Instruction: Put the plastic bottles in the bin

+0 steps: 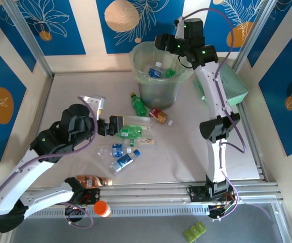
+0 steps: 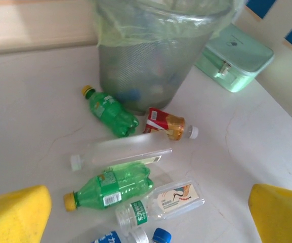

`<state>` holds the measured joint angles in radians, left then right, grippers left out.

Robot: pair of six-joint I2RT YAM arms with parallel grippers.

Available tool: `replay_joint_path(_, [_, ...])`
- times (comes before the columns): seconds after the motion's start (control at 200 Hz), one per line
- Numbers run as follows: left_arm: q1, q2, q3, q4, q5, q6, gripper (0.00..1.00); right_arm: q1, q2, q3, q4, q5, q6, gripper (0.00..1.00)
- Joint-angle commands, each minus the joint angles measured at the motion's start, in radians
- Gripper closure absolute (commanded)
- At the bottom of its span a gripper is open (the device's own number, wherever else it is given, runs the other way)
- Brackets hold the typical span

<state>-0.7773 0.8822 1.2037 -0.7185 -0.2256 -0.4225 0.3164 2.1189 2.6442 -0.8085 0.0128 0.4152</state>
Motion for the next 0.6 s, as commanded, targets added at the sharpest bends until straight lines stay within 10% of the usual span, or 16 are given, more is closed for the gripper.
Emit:
replay_joint_path(0.0, [-0.005,-0.053,0.015,-0.129,-0.092,-0.209,0.01,0.051,-0.104,-0.047,-0.023,0.077,-0.029,0.29])
replay_joint_path(0.32, [0.002,0.005,0.101,-0.765,-0.272,-0.921,0.01,0.297,-0.604,-0.794,0.219,0.413,0.061,0.31])
replay_joint_path(0.595, [0.026,0.044,0.094,-0.952,-0.300,-1.034,0.01,0.421,-0.835,-1.332,0.362,-0.077,-0.132,0.32])
